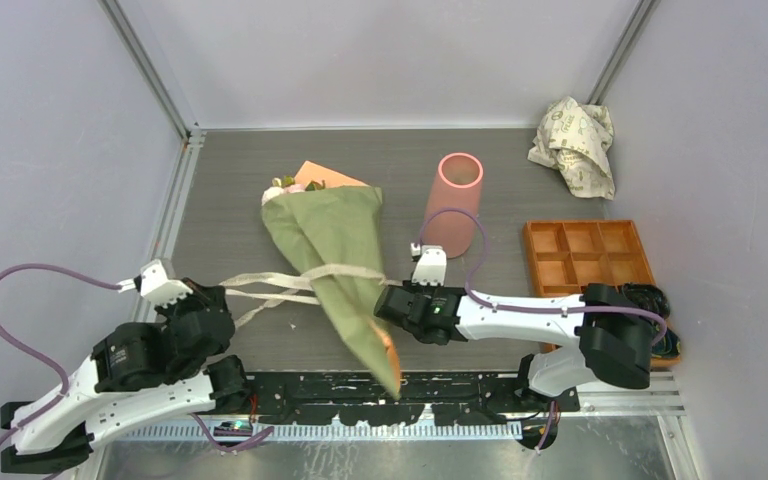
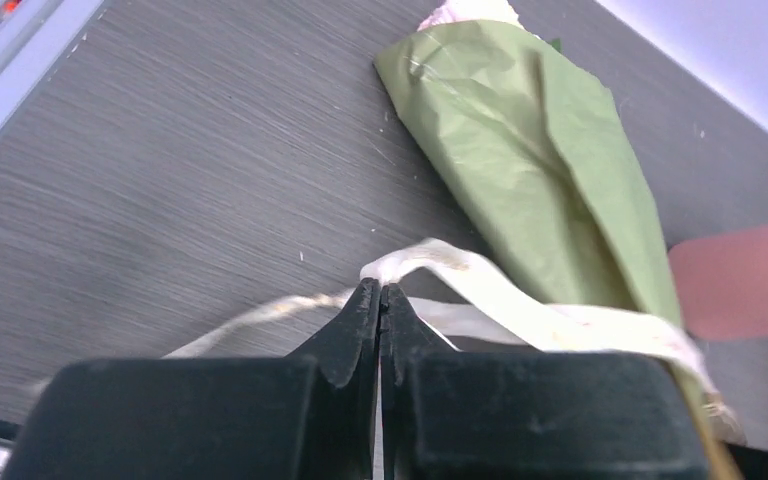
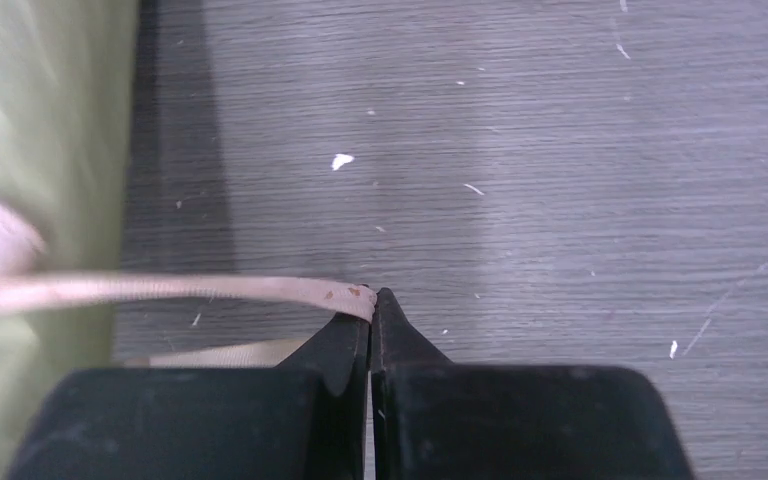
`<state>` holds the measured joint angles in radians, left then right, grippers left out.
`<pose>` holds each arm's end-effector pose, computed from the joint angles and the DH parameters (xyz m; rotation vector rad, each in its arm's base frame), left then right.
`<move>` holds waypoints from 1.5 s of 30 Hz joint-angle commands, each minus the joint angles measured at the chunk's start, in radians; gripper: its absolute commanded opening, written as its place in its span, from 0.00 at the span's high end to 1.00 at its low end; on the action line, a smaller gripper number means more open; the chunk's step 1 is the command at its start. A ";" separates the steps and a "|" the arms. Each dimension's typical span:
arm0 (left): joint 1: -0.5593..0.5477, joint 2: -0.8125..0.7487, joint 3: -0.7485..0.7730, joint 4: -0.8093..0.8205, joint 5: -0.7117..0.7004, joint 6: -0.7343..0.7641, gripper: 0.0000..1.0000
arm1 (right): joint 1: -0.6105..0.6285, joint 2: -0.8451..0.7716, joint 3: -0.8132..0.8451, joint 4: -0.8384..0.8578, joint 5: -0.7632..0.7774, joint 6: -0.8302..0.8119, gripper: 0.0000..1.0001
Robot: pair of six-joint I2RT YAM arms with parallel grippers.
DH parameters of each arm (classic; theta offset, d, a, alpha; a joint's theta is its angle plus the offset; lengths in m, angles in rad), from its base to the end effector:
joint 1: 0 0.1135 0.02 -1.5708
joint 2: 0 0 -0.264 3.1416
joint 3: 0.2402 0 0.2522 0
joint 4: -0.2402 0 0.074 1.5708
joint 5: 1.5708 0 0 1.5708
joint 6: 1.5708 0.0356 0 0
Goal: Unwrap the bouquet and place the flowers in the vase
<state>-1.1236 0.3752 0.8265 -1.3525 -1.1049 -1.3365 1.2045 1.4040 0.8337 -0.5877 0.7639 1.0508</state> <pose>0.0393 -0.0083 0.3005 -0.6053 1.8407 -0.2309 0.1142 0.2290 0.2008 0.0162 2.2938 0.0387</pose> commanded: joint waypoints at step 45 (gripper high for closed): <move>0.005 -0.002 0.083 0.127 -0.065 0.224 0.89 | 0.077 0.199 0.426 -0.023 -0.146 -0.250 0.19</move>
<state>-1.1229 0.3908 0.9073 -1.2541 -1.1637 -1.1374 1.3315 1.5784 1.1950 -0.6750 0.6567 0.8192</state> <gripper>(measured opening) 0.109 0.804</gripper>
